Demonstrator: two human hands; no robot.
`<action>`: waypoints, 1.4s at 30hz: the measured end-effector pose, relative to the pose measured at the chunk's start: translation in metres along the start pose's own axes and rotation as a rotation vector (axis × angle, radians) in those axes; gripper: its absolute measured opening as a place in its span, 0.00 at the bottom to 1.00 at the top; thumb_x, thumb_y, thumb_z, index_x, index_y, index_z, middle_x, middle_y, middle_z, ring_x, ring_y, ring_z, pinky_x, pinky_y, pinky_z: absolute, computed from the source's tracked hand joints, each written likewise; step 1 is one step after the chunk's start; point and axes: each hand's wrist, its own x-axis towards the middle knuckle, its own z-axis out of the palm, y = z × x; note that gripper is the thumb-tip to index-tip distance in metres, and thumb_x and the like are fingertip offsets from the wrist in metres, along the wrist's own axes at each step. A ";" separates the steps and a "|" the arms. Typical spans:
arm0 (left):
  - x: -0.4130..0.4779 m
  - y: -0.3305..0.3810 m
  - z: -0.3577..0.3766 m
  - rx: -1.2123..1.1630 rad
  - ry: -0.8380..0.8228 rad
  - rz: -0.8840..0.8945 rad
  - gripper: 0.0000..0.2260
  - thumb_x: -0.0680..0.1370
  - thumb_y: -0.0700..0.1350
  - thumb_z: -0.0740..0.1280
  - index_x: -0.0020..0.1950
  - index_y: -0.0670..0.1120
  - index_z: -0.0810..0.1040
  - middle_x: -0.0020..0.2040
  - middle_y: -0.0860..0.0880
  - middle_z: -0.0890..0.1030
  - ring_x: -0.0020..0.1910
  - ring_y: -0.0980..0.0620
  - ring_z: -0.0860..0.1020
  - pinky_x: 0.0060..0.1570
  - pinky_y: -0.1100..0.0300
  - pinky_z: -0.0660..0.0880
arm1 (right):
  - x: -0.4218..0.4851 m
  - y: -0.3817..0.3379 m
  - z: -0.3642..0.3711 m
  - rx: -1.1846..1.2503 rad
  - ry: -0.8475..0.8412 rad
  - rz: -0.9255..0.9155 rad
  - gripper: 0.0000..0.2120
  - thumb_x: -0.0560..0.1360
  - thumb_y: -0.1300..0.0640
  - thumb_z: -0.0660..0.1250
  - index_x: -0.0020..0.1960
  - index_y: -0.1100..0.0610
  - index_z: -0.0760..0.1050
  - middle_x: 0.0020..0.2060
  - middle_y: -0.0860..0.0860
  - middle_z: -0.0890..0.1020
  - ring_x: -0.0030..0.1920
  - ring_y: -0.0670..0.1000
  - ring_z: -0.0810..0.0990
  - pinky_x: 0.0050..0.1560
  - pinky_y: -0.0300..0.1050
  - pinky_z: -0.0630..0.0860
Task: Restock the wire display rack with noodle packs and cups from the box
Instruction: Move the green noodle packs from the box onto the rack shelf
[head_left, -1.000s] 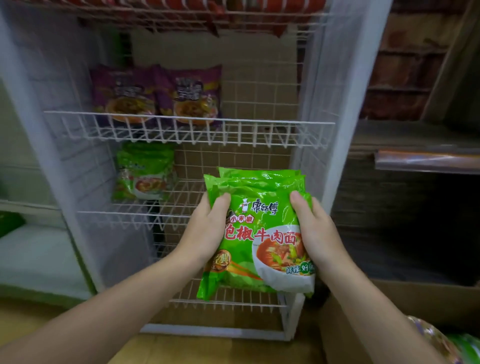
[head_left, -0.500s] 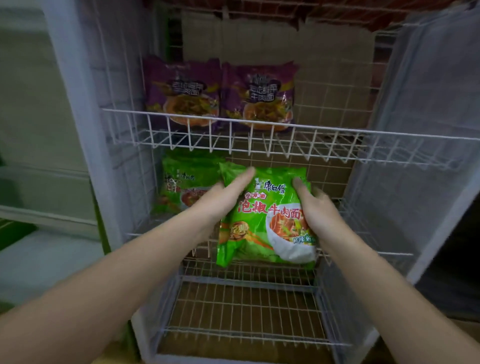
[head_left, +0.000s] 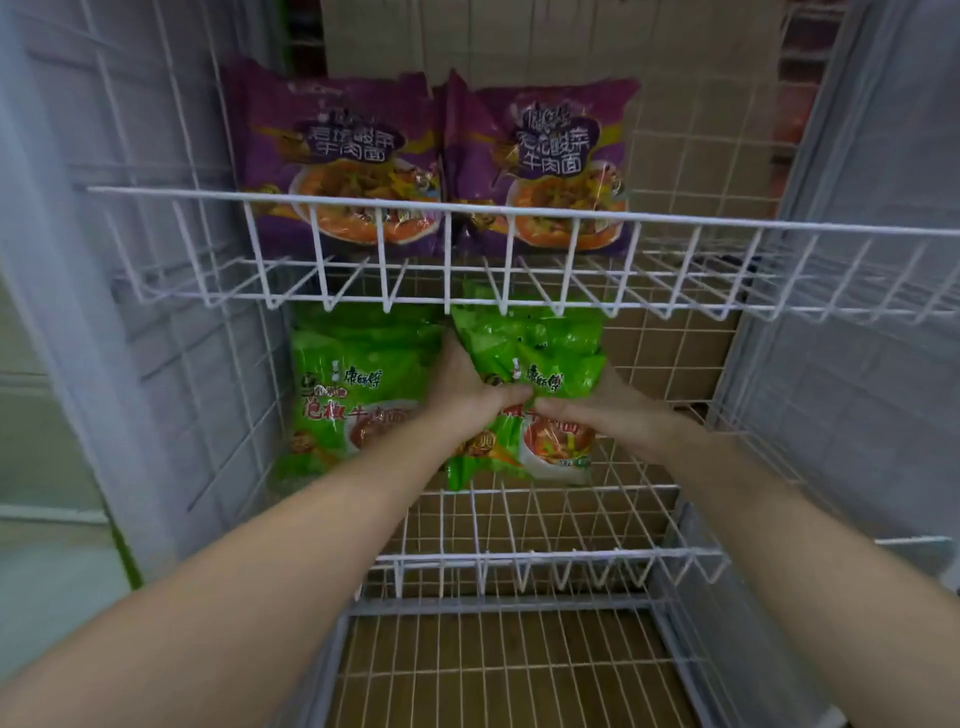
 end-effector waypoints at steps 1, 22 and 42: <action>0.003 -0.005 0.004 0.021 0.009 0.016 0.43 0.67 0.46 0.79 0.75 0.46 0.58 0.70 0.47 0.71 0.70 0.47 0.69 0.67 0.56 0.63 | 0.004 0.004 0.002 0.012 0.035 0.007 0.42 0.57 0.44 0.81 0.67 0.45 0.67 0.58 0.45 0.80 0.58 0.46 0.79 0.61 0.44 0.76; -0.024 -0.017 0.009 1.022 -0.217 0.296 0.37 0.77 0.42 0.67 0.79 0.50 0.49 0.80 0.44 0.41 0.78 0.40 0.38 0.74 0.41 0.52 | 0.033 0.012 0.013 -0.085 0.171 0.045 0.41 0.66 0.42 0.78 0.72 0.53 0.64 0.59 0.45 0.76 0.60 0.47 0.76 0.60 0.41 0.71; -0.134 0.059 0.138 0.504 -0.024 0.555 0.23 0.76 0.41 0.63 0.72 0.46 0.68 0.68 0.46 0.69 0.67 0.46 0.68 0.64 0.51 0.68 | -0.136 0.035 -0.077 -0.033 0.588 -0.093 0.10 0.82 0.48 0.59 0.57 0.51 0.76 0.52 0.49 0.82 0.53 0.48 0.79 0.53 0.44 0.74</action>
